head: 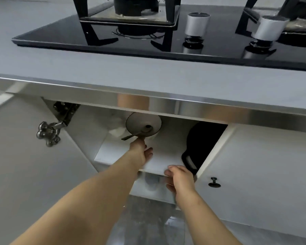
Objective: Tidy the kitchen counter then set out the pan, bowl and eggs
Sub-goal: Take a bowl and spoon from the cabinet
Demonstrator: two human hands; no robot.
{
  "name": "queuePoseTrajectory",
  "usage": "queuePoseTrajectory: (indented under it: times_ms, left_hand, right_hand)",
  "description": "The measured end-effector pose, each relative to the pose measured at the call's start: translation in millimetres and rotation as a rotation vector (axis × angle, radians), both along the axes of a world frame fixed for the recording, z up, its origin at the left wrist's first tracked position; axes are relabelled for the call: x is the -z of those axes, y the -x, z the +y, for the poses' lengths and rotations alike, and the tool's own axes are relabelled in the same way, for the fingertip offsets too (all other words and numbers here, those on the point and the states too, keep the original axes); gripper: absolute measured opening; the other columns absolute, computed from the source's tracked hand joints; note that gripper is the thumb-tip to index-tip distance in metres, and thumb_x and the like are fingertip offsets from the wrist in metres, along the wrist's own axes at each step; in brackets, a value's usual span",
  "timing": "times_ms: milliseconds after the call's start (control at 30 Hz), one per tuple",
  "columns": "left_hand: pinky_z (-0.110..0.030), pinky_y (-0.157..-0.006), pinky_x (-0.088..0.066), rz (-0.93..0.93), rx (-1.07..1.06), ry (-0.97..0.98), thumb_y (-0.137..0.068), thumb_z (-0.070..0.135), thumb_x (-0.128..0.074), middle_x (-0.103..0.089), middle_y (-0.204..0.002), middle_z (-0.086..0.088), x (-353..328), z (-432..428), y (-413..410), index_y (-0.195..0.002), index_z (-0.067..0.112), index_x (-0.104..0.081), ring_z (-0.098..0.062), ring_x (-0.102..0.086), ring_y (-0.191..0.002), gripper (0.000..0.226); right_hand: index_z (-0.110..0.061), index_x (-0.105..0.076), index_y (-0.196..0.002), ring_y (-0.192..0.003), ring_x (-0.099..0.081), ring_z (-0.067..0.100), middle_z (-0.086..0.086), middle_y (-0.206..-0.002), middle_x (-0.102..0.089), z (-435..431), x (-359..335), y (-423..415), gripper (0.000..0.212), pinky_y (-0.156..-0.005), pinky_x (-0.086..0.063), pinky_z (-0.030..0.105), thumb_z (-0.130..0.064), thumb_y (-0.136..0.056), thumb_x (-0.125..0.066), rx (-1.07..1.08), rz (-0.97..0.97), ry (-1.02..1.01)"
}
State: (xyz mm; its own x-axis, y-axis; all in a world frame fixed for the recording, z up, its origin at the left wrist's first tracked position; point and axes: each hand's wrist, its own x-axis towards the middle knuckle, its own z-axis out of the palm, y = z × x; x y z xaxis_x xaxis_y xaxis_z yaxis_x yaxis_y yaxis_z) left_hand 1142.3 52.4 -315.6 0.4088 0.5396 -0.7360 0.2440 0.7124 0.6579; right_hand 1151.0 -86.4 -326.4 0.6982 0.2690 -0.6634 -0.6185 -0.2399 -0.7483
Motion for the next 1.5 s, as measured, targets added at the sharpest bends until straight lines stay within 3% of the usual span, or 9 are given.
queuePoseTrajectory:
  times_ms: [167,267,433,567,700,833,1133,1333,1500]
  left_hand:
    - [-0.032,-0.051,-0.053,-0.046,-0.011,-0.009,-0.097,0.032,-0.043,-0.047,-0.091,-0.011,35,18,-18,-0.135,0.008,-0.036,-0.025,-0.057,-0.068,0.046]
    - [-0.032,-0.04,-0.054,-0.118,-0.074,-0.017,-0.096,0.025,-0.047,-0.053,-0.112,-0.019,45,30,-26,-0.131,0.006,-0.042,-0.028,-0.057,-0.083,0.04]
    - [-0.03,-0.04,-0.054,-0.196,-0.078,-0.003,-0.096,0.01,-0.044,-0.054,-0.125,-0.02,46,26,-14,-0.132,0.003,-0.046,-0.026,-0.058,-0.078,0.037]
    - [-0.036,-0.071,-0.056,-0.109,0.025,0.05,-0.098,0.004,-0.036,-0.058,-0.115,-0.026,29,7,29,-0.126,-0.003,-0.046,-0.037,-0.061,-0.105,0.031]
    - [-0.034,-0.051,-0.059,0.005,0.071,-0.009,-0.091,-0.004,-0.04,-0.06,-0.094,-0.026,-8,-19,85,-0.118,-0.004,-0.047,-0.033,-0.066,-0.067,0.028]
    - [-0.035,-0.049,-0.058,0.055,0.135,-0.08,-0.089,-0.007,-0.031,-0.059,-0.099,-0.017,-69,-46,142,-0.115,0.007,-0.045,-0.03,-0.063,-0.073,0.033]
    - [-0.035,-0.053,-0.059,0.085,0.129,-0.195,-0.089,-0.005,-0.033,-0.062,-0.092,-0.017,-220,-79,234,-0.115,0.006,-0.045,-0.023,-0.066,-0.062,0.031]
    - [-0.039,-0.065,-0.06,0.061,0.127,-0.274,-0.087,-0.002,-0.031,-0.068,-0.078,-0.016,-279,-94,281,-0.116,0.006,-0.049,-0.024,-0.068,-0.058,0.036]
    - [-0.028,-0.049,-0.057,0.021,0.078,-0.292,-0.091,0.0,-0.033,-0.068,-0.061,-0.015,-333,-84,326,-0.098,0.007,-0.052,-0.021,-0.068,-0.05,0.021]
  right_hand:
    - [-0.014,-0.048,-0.069,-0.036,-0.042,0.009,-0.003,-0.048,-0.05,14,17,-8,0.024,-0.035,-0.031,0.016,-0.008,-0.093,-0.046,-0.004,0.051,-0.065]
    - [-0.013,-0.049,-0.074,-0.042,-0.041,0.012,0.002,-0.054,-0.048,20,18,-9,0.02,-0.034,-0.027,0.012,-0.007,-0.093,-0.045,0.01,0.051,-0.089]
    - [-0.013,-0.054,-0.082,-0.051,-0.048,0.017,0.005,-0.066,-0.056,18,27,-1,0.012,-0.043,-0.035,0.018,-0.01,-0.092,-0.048,0.024,0.015,-0.058]
    - [-0.015,-0.054,-0.077,-0.053,-0.05,0.017,0.004,-0.07,-0.059,12,12,15,0.016,-0.056,-0.041,0.027,-0.012,-0.092,-0.049,0.065,0.019,-0.056]
    - [-0.019,-0.052,-0.076,-0.061,-0.052,0.016,0.002,-0.079,-0.057,3,-29,38,0.019,-0.063,-0.042,0.028,-0.014,-0.093,-0.045,0.054,-0.022,0.006]
    - [-0.005,-0.055,-0.093,-0.075,-0.049,0.024,0.021,-0.087,-0.052,-9,-82,70,0.015,-0.067,-0.041,0.033,-0.015,-0.092,-0.044,-0.055,-0.042,0.086]
    - [-0.029,-0.048,-0.104,-0.079,-0.053,0.015,-0.007,-0.088,-0.056,-29,-214,145,0.027,-0.065,-0.045,0.029,-0.008,-0.088,-0.043,-0.301,-0.133,0.08]
    - [-0.024,-0.05,-0.11,-0.078,-0.055,0.013,-0.003,-0.093,-0.057,-36,-273,183,0.032,-0.056,-0.048,0.026,-0.002,-0.089,-0.04,-0.331,-0.161,-0.041]
    - [-0.019,-0.049,-0.119,-0.086,-0.063,0.029,0.006,-0.1,-0.059,-22,-319,220,0.033,-0.058,-0.058,0.033,-0.004,-0.09,-0.04,-0.384,-0.119,-0.144]
